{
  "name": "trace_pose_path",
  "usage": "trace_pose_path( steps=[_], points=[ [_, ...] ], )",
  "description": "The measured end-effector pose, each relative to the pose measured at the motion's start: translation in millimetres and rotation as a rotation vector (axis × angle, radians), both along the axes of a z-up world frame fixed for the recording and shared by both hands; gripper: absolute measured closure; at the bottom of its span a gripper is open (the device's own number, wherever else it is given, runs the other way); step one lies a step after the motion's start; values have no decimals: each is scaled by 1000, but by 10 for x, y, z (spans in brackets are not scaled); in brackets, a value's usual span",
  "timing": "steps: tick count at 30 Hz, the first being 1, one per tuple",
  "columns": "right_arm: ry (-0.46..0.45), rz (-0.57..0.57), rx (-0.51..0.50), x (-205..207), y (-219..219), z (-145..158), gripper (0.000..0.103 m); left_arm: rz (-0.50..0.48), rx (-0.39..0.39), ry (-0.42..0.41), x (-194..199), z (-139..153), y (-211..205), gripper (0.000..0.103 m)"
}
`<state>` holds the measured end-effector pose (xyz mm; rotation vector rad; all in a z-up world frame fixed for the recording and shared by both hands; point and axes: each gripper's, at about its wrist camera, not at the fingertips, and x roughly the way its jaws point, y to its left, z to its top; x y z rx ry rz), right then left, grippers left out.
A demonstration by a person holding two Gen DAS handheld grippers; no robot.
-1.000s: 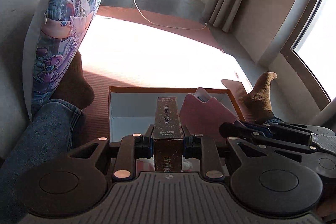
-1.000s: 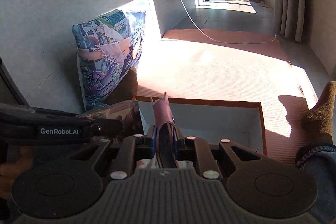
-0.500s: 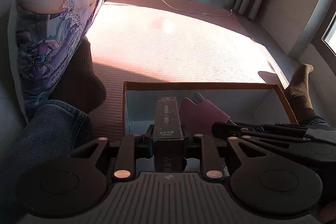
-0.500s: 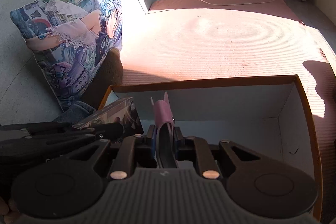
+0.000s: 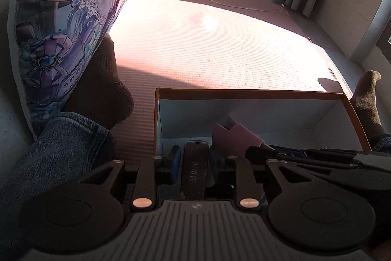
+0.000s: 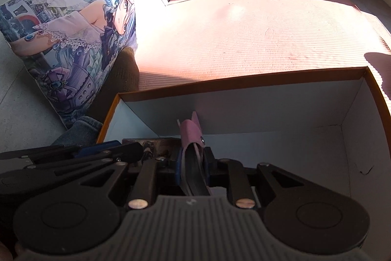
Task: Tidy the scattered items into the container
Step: 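Carry both items into the orange box and open both tools to release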
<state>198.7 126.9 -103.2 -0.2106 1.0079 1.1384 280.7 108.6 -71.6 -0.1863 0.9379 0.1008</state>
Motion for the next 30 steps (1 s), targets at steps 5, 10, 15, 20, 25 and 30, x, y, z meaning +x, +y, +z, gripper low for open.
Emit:
trace_pose_path(
  steps=[5,10,15,20,25,30],
  points=[
    [8,10,0,-34,-37,20,76,16,-14,-13,-56,75,38,70],
    [39,17,-9,-52,-37,17,75,18,-7,-14,-109,129,37,70],
    [55,33,-22,-109,43,-53,79,42,-7,-15,-204,163,64,70],
    [87,39,-34,-148,79,-150,82,46,6,-34,-328,225,32,70],
    [2,55,-28,-226,-18,2,77,45,20,-47,-437,268,-41,70],
    [-109,74,-6,-301,-179,235,74,31,4,-78,-569,399,-108,70]
  ],
)
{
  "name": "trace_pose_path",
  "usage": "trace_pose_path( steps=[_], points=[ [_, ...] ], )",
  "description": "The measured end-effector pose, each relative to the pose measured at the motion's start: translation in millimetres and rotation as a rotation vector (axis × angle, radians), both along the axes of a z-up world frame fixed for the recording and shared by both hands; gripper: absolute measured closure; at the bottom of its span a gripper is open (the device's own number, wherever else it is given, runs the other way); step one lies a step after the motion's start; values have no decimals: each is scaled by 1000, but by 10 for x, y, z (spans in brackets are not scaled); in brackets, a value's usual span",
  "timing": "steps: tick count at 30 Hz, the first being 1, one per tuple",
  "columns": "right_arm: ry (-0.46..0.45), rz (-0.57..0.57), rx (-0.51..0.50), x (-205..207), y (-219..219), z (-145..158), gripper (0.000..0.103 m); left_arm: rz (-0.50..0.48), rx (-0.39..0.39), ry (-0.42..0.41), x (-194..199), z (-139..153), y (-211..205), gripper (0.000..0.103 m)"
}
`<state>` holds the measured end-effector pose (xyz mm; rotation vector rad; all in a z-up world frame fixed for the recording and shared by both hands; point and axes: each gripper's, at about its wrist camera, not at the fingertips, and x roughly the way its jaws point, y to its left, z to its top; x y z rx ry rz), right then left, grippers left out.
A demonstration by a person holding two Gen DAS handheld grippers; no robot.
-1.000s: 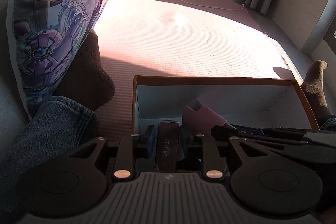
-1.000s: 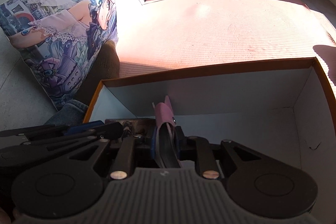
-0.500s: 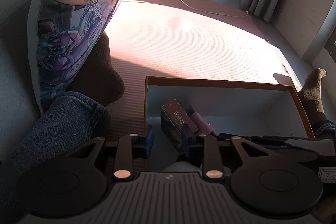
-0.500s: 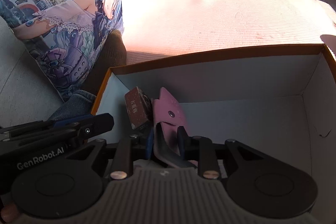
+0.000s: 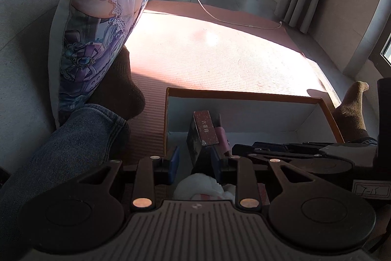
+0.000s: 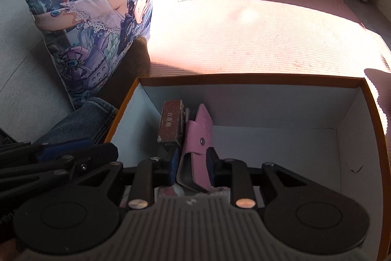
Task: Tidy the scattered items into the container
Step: 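Carry both items into the orange box and open both tools to release, then withdraw both tools from the box back toward the pile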
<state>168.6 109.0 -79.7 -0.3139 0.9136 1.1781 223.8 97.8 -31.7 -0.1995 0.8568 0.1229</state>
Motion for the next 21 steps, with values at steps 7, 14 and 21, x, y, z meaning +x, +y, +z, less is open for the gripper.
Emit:
trace_pose_path(
  steps=[7,14,21],
  points=[
    [-87,-10,45,-99,-290,303,64,-30,0,-40,-209,254,-121,70],
    [-146,-30,101,-252,-666,614,50,-53,20,-96,-459,471,-254,70],
    [-257,-50,182,-445,-1203,915,35,-117,42,-155,-788,708,-440,70]
  ],
)
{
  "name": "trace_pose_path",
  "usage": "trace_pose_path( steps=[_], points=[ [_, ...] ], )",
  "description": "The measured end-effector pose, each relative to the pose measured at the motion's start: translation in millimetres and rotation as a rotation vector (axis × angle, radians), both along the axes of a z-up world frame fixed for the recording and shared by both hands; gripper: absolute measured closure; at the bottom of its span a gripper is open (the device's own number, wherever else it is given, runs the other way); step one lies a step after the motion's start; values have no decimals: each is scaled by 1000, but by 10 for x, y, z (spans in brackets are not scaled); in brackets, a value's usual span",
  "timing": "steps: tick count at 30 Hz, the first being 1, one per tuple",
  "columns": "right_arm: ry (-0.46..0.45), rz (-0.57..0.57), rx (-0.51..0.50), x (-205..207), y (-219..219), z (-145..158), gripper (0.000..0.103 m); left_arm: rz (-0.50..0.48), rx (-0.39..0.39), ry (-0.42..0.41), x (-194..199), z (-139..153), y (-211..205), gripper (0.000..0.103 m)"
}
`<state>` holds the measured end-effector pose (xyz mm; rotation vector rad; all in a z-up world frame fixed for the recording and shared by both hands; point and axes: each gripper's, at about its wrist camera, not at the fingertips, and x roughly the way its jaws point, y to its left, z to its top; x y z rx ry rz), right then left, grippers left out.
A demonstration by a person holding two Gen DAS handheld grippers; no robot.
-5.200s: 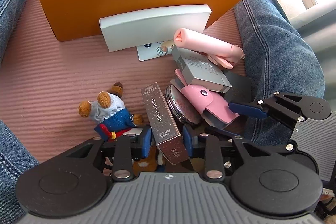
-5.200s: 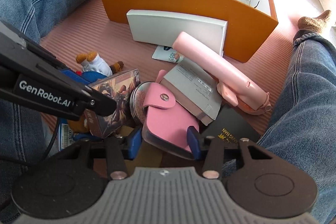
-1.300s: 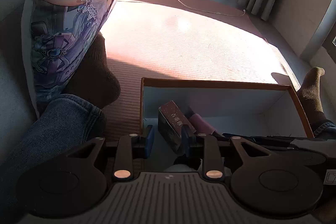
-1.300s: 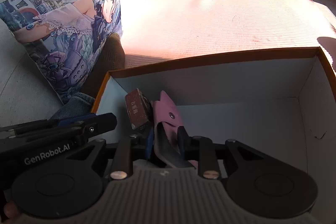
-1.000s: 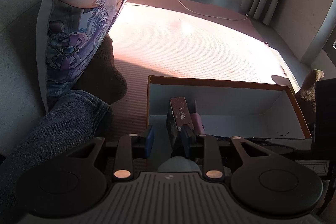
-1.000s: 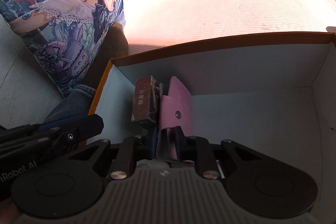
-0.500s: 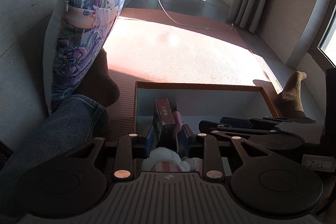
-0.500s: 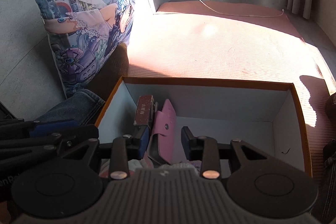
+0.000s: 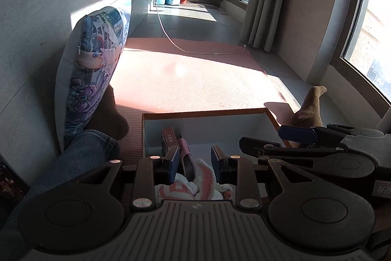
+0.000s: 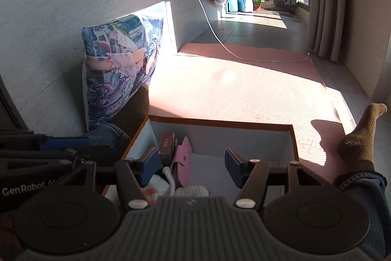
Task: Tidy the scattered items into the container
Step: 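Withdraw both tools from the box back toward the pile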
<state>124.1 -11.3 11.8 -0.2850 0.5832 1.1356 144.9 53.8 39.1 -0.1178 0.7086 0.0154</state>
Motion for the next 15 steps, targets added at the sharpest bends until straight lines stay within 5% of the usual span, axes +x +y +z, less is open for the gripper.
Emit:
trace_pose_path(
  steps=[7,15],
  points=[
    [-86,-46,44,-151,-664,85,25,-81,-41,13,-345,20,-172,61],
    [63,-154,-175,-58,-1284,-277,25,-125,-132,206,-582,-330,-214,56]
  ],
)
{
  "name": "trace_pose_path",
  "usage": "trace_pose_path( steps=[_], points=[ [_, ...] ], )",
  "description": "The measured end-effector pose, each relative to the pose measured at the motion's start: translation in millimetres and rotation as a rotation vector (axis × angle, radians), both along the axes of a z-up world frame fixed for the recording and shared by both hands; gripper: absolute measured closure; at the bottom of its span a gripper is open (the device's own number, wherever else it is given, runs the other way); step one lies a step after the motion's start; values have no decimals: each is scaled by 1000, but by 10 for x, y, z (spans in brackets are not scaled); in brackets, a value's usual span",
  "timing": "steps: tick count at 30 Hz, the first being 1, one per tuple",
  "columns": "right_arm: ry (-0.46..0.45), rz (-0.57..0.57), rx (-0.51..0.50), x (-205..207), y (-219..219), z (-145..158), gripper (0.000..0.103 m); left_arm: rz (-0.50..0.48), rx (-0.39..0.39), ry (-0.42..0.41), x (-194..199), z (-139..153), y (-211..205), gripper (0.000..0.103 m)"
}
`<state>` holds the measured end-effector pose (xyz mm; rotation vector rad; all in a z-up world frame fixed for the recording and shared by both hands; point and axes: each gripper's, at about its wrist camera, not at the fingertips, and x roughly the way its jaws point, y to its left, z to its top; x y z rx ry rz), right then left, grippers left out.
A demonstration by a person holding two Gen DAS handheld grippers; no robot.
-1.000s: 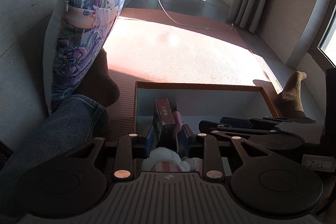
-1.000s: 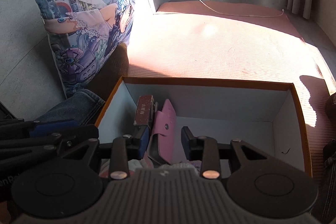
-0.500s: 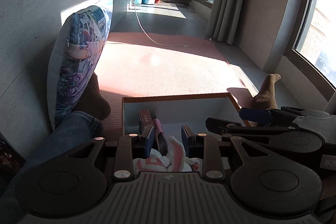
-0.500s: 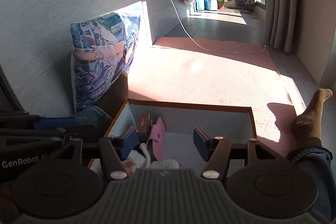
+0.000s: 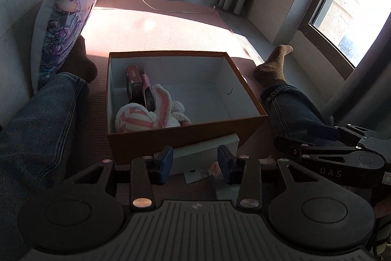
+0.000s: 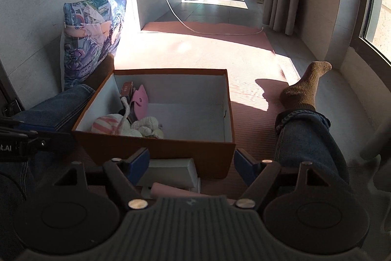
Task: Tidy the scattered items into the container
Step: 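Withdraw both tools from the box back toward the pile, then grasp the small bear plush with the left tool while the right tool grasps the black square box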
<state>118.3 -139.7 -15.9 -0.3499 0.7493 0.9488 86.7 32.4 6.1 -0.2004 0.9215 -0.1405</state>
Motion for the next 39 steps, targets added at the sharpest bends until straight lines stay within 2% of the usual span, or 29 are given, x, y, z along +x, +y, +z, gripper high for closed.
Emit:
trace_pose_path(
  steps=[2,5,10,18,21,23,31,34,39],
  points=[
    [54,-30,-45,19,-99,-144,25,10,-5,65,-33,-123,9,56],
    [109,-62,-83,36,-192,-283,25,23,-2,151,-95,-304,25,51],
    [213,-100,-130,120,-223,-487,25,60,-7,291,-113,-581,48,50],
    [385,-231,-249,385,-254,-959,24,133,-22,463,-18,-1014,93,49],
    [419,-256,-275,460,-221,-1080,24,153,-19,498,18,-1129,107,49],
    [422,-257,-299,478,-177,-1145,20,161,-22,517,41,-1190,124,48],
    [439,-275,-360,516,-95,-1342,20,178,-77,593,84,-1402,208,47],
    [439,-274,-372,518,-72,-1387,20,181,-104,605,110,-1441,215,47],
    [426,-268,-400,526,-41,-1441,22,168,-102,608,140,-1488,178,47]
  ],
)
